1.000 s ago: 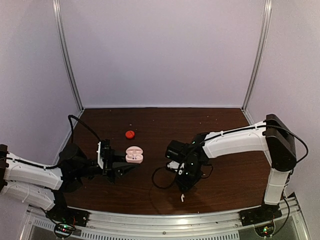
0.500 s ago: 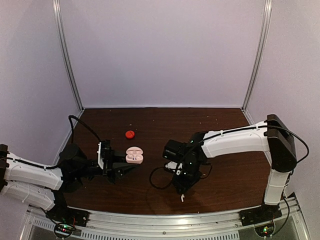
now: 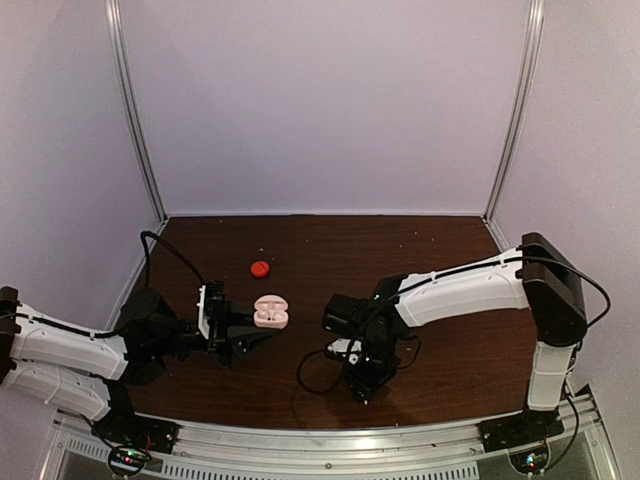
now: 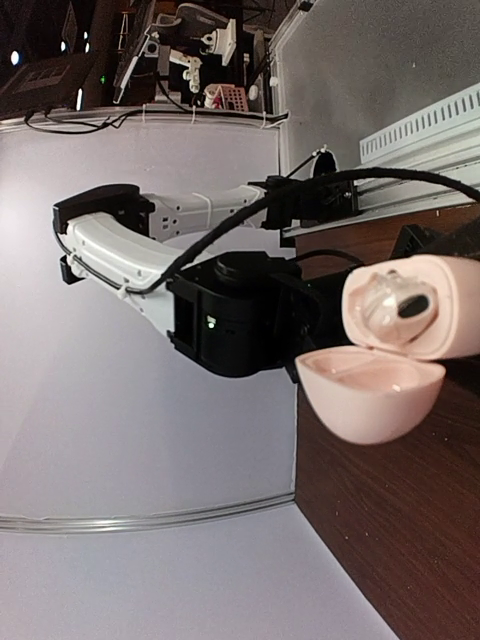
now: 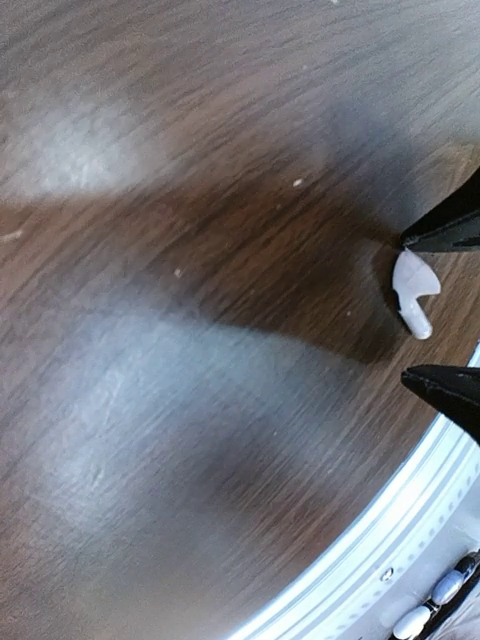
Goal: Insert the wireless bluetooth earbuds into the charging case
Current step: Pick up the right earbud from the center of the board.
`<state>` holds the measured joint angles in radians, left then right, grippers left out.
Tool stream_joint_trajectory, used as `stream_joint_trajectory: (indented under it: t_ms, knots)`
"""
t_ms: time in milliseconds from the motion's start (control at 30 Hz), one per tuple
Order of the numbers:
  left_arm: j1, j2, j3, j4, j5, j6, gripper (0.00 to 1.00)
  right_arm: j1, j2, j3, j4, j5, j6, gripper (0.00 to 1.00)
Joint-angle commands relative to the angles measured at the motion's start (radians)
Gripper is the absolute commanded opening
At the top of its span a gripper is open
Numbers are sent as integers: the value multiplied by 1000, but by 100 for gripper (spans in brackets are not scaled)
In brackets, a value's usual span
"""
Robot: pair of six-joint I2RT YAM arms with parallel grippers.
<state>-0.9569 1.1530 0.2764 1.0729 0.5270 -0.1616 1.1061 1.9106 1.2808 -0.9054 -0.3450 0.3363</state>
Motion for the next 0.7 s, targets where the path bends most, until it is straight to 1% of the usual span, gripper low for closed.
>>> stream_joint_trajectory:
  t_ms: [0, 167, 300, 367, 467, 667]
  knots:
    - [-2, -12, -3, 39, -8, 11, 0, 27, 65, 55, 2, -29, -49, 37]
    - [-1, -13, -5, 40, -11, 12, 0, 57, 95, 120, -47, 10, -97, 36]
    - [-2, -8, -5, 45, -9, 8, 0, 67, 104, 141, -79, 51, -115, 32]
    - [-2, -11, -5, 44, -10, 8, 0, 74, 109, 149, -105, 87, -122, 31]
    - [-2, -12, -4, 44, -10, 10, 0, 91, 118, 172, -146, 156, -136, 32]
    - [-2, -10, -3, 45, -6, 5, 0, 125, 126, 216, -181, 253, -191, 37]
